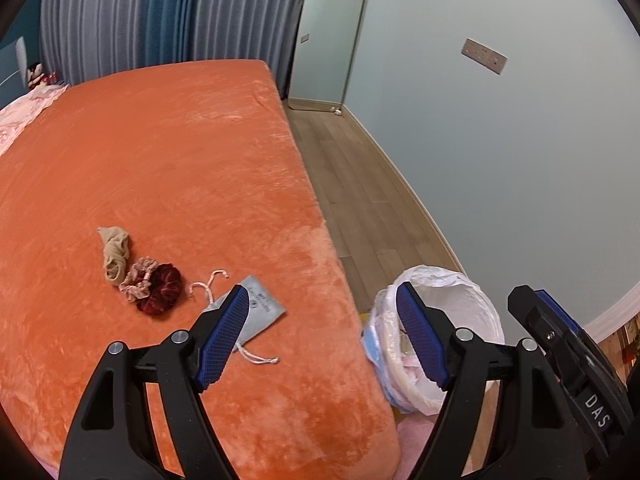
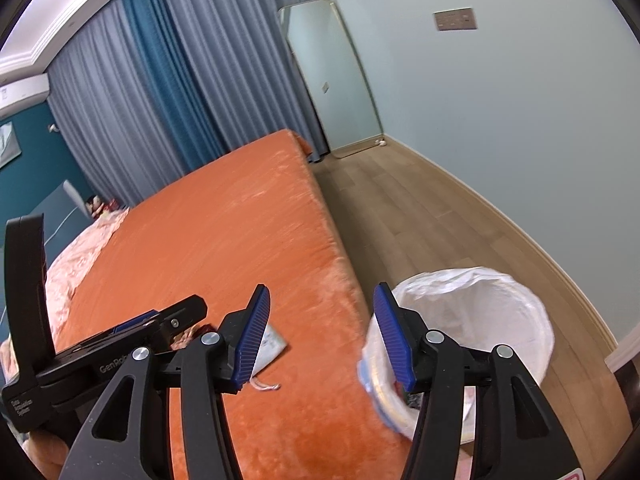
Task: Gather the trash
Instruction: 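Move both tools back over the sock and scrunchies on the bed, then grasp the beige sock with the left tool while the right tool grasps the pink scrunchie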
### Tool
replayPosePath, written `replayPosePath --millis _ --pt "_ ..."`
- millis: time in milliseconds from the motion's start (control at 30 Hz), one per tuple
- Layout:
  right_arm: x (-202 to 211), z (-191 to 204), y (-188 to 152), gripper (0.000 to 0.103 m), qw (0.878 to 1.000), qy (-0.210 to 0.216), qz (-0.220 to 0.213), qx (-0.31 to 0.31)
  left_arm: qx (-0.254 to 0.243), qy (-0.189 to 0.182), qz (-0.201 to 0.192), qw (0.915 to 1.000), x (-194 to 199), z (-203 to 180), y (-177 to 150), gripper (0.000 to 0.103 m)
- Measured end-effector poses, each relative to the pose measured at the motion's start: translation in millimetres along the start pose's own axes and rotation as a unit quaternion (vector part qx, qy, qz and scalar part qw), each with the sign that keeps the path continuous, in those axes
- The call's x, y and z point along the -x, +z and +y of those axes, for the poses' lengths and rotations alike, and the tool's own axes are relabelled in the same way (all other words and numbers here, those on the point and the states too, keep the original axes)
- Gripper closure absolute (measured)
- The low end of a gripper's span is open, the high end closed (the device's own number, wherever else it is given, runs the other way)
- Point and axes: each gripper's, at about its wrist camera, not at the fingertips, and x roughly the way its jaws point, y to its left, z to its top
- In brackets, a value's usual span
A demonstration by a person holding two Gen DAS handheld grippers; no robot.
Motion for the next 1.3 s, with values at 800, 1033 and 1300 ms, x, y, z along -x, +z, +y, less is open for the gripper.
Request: replayPosePath --millis 800,1033,1300 --pt "-110.6 156.4 -59.2 0.050 0.986 0.057 0.104 0.117 0.154 0.109 0.030 0.9817 -13.8 230.9 -24.6 0.031" --pt "-169.5 200.6 -81.6 0.051 0.978 0.075 0.145 0.130 0.189 0.129 0.045 0.9724 -34.7 291.0 -24.9 0.031" --pt "-237.0 232.7 -95.8 0.061 0.968 0.084 0.184 0.147 0.193 0.117 0.062 0.9721 -79.5 320.5 -7.2 0.031"
